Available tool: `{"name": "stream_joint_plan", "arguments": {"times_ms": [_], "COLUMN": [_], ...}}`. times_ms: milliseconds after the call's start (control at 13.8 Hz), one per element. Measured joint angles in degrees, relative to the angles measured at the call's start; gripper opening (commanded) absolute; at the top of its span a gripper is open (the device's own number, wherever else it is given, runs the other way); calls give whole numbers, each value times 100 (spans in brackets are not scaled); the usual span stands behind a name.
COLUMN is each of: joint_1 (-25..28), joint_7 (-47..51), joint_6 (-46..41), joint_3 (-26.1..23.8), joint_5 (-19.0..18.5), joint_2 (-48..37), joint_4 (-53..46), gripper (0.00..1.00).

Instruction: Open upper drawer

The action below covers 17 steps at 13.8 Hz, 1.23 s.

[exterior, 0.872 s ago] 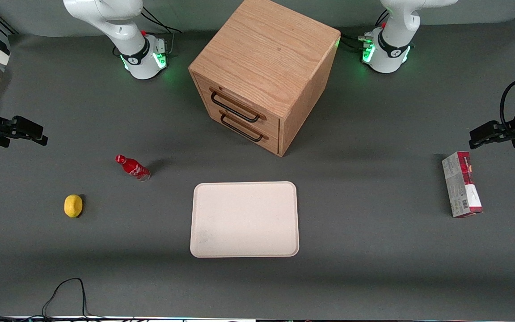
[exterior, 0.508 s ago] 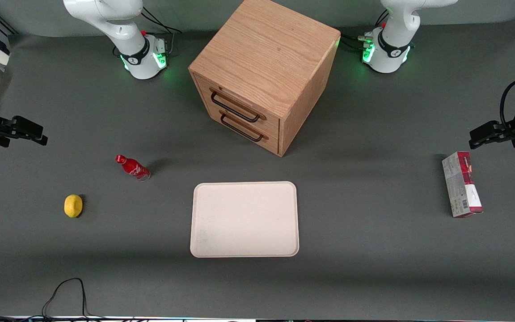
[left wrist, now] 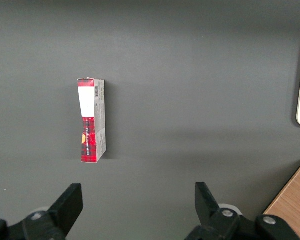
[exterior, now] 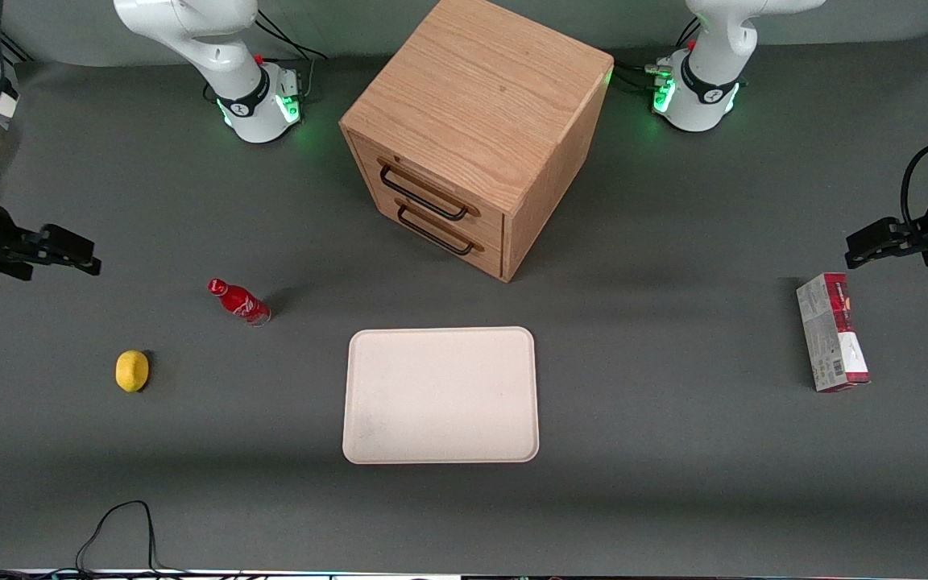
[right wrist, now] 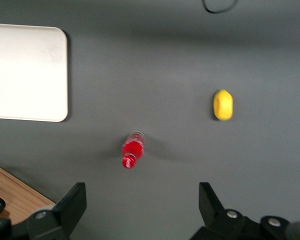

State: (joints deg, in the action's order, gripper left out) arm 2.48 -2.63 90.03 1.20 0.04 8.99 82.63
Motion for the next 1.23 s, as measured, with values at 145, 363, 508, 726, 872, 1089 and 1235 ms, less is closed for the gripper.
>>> {"name": "stream_joint_plan", "arguments": {"times_ms": [145, 363, 508, 726, 872, 1089, 1235], "joint_1": [319, 665, 729, 864, 1289, 2029, 2348], "joint_7": [3, -1, -45, -129, -157, -157, -170], "joint_6": [23, 25, 21, 1, -9, 120, 239], "joint_3": [-16, -221, -600, -1222, -1310, -1322, -1326], "joint_5": [1, 3, 4, 4, 0, -134, -286], "joint_2": [417, 875, 984, 1029, 1062, 1113, 1122], "joint_4": [-398, -839, -906, -908, -885, -702, -530], "gripper": [100, 100, 100, 100, 100, 100, 100]}}
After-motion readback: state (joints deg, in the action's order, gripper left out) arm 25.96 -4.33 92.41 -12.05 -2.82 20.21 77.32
